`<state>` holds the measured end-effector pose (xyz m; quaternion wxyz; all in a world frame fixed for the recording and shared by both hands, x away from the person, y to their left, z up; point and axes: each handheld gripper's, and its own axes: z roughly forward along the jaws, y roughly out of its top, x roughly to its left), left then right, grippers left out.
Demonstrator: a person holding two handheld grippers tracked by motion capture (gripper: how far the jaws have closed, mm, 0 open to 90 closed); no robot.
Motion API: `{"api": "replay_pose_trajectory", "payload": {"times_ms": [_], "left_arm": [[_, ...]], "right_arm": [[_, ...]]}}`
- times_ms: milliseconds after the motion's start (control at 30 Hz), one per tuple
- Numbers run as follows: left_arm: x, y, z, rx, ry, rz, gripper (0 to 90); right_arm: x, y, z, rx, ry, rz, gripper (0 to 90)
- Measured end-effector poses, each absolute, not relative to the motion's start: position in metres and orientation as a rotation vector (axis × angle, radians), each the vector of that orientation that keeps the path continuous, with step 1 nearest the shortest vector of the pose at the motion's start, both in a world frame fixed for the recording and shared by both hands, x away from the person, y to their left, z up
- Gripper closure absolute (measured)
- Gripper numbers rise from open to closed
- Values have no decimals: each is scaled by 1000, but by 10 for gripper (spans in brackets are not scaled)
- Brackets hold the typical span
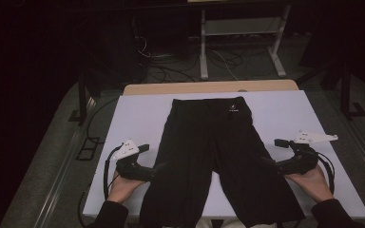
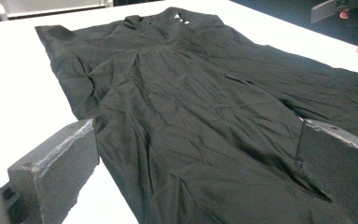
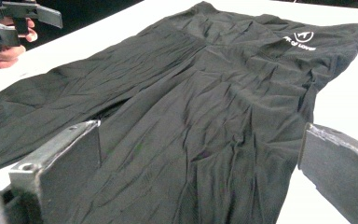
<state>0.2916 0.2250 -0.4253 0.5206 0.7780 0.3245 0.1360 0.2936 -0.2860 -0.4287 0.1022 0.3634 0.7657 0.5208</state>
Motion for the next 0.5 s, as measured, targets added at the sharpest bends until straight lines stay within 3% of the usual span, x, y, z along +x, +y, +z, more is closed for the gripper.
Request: {"api": "replay_pose_trajectory", "payload": {"times_ms": [500], "left_arm": [[288,225,-426,1867,797,326,0]], "right_arm": [[286,-278,-422,1052,2264,1490,0]]}}
